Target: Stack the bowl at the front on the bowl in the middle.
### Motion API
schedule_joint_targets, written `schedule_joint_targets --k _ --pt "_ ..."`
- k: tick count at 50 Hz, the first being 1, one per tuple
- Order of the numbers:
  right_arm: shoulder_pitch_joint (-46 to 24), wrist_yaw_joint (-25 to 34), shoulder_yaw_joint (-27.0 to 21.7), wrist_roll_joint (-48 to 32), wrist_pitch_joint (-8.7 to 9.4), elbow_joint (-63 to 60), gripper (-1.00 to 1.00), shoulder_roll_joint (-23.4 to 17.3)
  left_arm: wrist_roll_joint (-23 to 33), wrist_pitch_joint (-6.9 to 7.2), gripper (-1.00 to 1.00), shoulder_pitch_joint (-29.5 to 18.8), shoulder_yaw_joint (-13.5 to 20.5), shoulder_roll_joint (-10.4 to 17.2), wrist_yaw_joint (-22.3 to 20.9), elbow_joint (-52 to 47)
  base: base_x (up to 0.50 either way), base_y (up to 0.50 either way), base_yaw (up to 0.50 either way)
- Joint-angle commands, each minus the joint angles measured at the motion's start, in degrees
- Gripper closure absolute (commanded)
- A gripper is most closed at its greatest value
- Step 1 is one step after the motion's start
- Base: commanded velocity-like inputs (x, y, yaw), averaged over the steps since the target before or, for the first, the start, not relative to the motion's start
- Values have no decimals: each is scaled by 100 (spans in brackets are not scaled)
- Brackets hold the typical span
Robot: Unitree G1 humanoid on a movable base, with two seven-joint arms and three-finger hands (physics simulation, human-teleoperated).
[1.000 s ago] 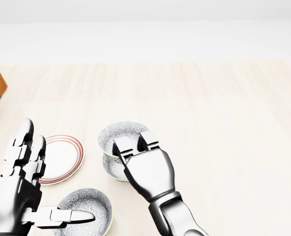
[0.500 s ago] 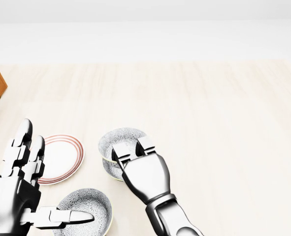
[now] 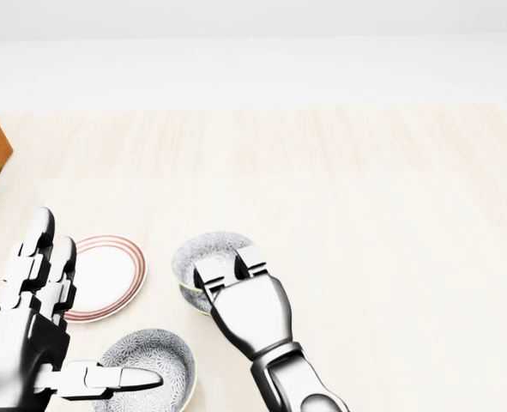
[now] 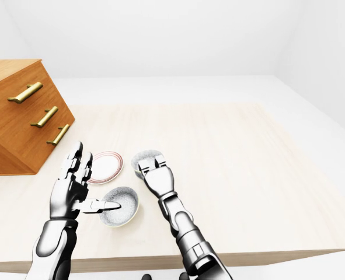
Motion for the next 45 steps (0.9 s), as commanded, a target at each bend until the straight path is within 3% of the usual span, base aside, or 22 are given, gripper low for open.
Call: schedule_joint_targets --k 1,4,5,6,7,22,30,37,45 --pt "-222 -344 -22 -407 6 478 100 9 26 -28 -100 16 -8 1 -11 -1 0 0 0" --pt "-190 -314 -11 -408 35 427 100 17 30 -35 -100 24 -5 0 -15 -4 0 0 0" --pt "-137 -334 20 -431 46 360 29 25 33 -39 -100 28 -7 -1 -16 -4 0 0 0" --pt "-110 -372 29 -425 20 310 -77 25 37 -40 -100 30 -10 -1 -18 -2 0 0 0" --pt "-59 -302 45 -430 28 229 -100 32 43 -46 -100 30 -13 -3 -16 3 0 0 0" --pt "452 305 138 -444 1 -1152 -100 -15 70 -89 -100 6 -23 4 -5 78 0 0 0" --pt "795 1029 139 -300 1 -2461 -100 -61 72 -72 -100 -17 -23 5 9 99 0 0 0" --pt "649 1766 -93 75 1 -3722 -100 -65 78 -66 -100 -28 -38 7 20 111 0 0 0" --pt "485 2104 -246 281 74 -4243 -100 -86 81 -58 -100 -34 -41 8 27 118 0 0 0"
